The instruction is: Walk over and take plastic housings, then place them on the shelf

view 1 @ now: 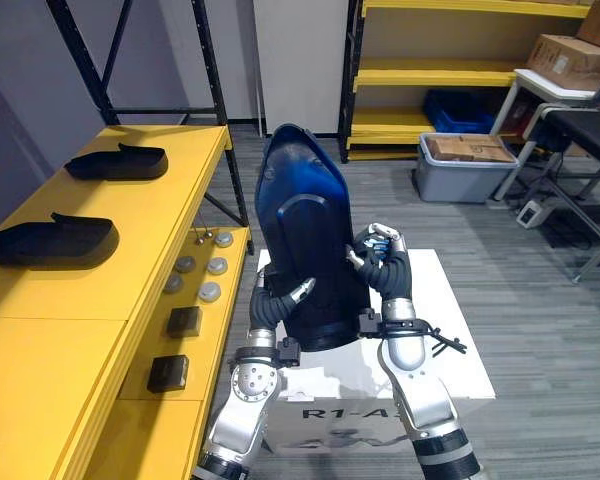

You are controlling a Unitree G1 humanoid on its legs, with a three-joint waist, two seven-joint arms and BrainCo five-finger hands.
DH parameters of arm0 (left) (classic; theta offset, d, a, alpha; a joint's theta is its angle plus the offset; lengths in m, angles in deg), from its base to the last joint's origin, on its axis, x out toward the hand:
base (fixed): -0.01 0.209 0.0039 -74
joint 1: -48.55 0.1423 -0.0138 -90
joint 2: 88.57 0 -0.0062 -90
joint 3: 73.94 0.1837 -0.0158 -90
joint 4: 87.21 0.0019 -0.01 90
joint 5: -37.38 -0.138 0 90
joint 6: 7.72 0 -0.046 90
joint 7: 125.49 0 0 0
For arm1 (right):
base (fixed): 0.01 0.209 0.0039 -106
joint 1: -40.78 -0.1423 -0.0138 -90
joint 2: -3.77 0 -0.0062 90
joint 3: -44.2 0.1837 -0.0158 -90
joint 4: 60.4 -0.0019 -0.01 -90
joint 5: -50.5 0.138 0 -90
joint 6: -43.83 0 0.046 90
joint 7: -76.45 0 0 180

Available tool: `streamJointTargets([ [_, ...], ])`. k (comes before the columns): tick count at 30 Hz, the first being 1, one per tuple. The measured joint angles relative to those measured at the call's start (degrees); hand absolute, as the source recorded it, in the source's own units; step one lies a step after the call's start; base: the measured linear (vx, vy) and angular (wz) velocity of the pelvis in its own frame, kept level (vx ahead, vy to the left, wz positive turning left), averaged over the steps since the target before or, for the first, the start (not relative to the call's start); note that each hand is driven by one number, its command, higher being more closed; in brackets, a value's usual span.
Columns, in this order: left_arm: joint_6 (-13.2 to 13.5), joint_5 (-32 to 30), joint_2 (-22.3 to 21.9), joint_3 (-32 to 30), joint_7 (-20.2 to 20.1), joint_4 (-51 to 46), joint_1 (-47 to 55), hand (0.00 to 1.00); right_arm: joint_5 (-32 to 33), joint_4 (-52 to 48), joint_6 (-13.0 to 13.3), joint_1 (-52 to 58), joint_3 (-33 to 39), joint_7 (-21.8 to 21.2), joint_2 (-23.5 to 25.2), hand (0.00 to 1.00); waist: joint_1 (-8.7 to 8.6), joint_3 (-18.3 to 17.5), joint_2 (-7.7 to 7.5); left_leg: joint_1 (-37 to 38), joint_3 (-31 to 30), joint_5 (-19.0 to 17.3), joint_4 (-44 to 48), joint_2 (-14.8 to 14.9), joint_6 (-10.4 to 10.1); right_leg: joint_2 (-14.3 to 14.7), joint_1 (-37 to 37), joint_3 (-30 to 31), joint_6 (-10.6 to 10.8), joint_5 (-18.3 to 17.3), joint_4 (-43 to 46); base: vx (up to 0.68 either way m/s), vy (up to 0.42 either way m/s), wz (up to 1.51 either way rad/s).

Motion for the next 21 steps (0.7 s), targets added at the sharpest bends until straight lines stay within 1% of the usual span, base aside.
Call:
streamJointTargets([
  [2,-0.5,0.0,0.2,-0.2,0.0,0.0,0.0,1.0,1.4,0.0,0.9,0.3,-0.6,-0.5,-0.8,0.0,-0.11,-0.1,0.01,0.0,0.0,0.0,0.0,0.0,0.0,0.0,0.0,0.0,0.0,0.1,0.0,0.0,0.0,0.0],
  [3,-0.7,0.0,0.5,-0.3,-0.1,0.0,0.0,1.0,3.2,0.0,1.7,0.4,-0.7,-1.3,-1.5,0.0,-0.09,-0.2,0.02,0.0,0.0,0.0,0.0,0.1,0.0,0.1,0.0,0.0,-0.1,0.1,0.0,0.0,0.0,0.0],
  [5,-0.8,0.0,0.5,-0.4,-0.4,0.0,0.0,1.0,5.8,-0.1,2.4,0.4,-0.6,-2.5,-2.1,0.0,-0.06,-0.3,0.01,0.0,0.0,0.0,0.0,0.1,0.0,0.1,0.0,0.0,-0.1,0.2,-0.1,0.0,0.0,0.0],
  [9,-0.8,0.0,0.4,-1.1,-2.8,-1.0,0.3,1.0,13.8,-1.8,2.9,0.5,2.0,-6.3,-2.6,0.0,0.02,-0.4,0.07,0.0,0.0,0.0,0.0,0.2,0.0,0.2,0.0,0.0,-0.2,0.3,-0.1,0.0,0.0,0.0],
  [10,-0.8,0.0,0.3,-1.7,-3.6,-1.9,0.3,1.0,17.1,-2.9,3.6,0.6,2.8,-7.6,-3.4,0.0,0.03,-0.4,0.07,0.0,0.0,0.0,0.0,0.2,0.0,0.2,0.0,0.0,-0.2,0.3,-0.1,0.0,0.0,0.0],
  [13,-0.4,-0.1,-0.6,-2.2,-4.8,-4.3,0.5,1.0,22.2,-7.8,4.5,1.7,5.7,-9.9,-3.8,0.0,0.04,-0.4,0.12,0.0,0.0,0.0,0.0,0.2,0.0,0.3,0.0,0.1,-0.2,0.2,-0.1,0.0,0.0,0.0],
  [14,0.0,-0.1,-1.2,-2.9,-4.8,-5.3,1.3,1.0,25.0,-9.3,5.8,1.9,8.1,-10.0,-3.5,0.0,-0.05,-0.4,0.17,0.1,0.1,0.0,0.0,0.2,0.0,0.3,0.0,0.1,-0.2,0.2,-0.1,0.0,0.0,0.0],
  [15,0.3,-0.1,-1.5,-3.4,-5.0,-5.7,1.9,1.0,26.2,-10.1,6.5,1.9,10.1,-9.9,-3.3,0.0,-0.05,-0.5,0.19,0.1,0.2,0.0,0.0,0.2,0.0,0.3,0.0,0.1,-0.2,0.2,-0.1,0.01,0.019,-0.03],
  [16,0.5,-0.1,-1.7,-4.6,-5.4,-6.2,3.2,1.0,27.9,-11.4,7.6,1.9,15.3,-9.5,-3.3,0.0,-0.07,-0.5,0.25,0.1,0.2,0.0,0.0,0.2,0.0,0.3,0.0,0.2,-0.2,0.2,-0.1,0.0,0.0,0.0],
  [17,0.5,-0.1,-1.6,-6.2,-5.6,-6.7,4.8,1.0,28.6,-12.4,8.9,1.9,20.3,-8.9,-3.5,0.0,-0.14,-0.5,0.27,0.1,0.3,0.0,0.0,0.2,0.0,0.3,0.0,0.2,-0.2,0.2,-0.1,0.0,0.0,0.0],
  [18,0.5,-0.1,-1.4,-6.8,-5.7,-6.8,5.5,1.0,28.8,-12.6,9.5,1.9,22.5,-8.5,-3.6,0.0,-0.19,-0.5,0.29,0.1,0.3,0.0,-0.1,0.3,0.0,0.3,-0.1,0.2,-0.2,0.2,-0.1,0.0,0.014,-0.03],
  [20,0.5,-0.1,-1.3,-9.9,-5.6,-6.9,7.9,1.0,29.5,-12.9,11.3,3.7,30.1,-7.3,-4.2,0.0,-0.32,-0.5,0.34,0.1,0.4,0.0,-0.2,0.4,0.0,0.5,-0.2,0.4,-0.2,0.2,-0.1,0.0,0.001,-0.02],
  [21,0.5,-0.1,-1.3,-10.2,-5.6,-6.9,8.1,1.0,29.5,-12.9,11.3,4.1,30.8,-7.2,-4.3,0.0,-0.31,-0.5,0.34,0.1,0.4,0.0,-0.2,0.4,0.0,0.5,-0.2,0.4,-0.2,0.2,-0.1,0.0,0.0,-0.04],
])
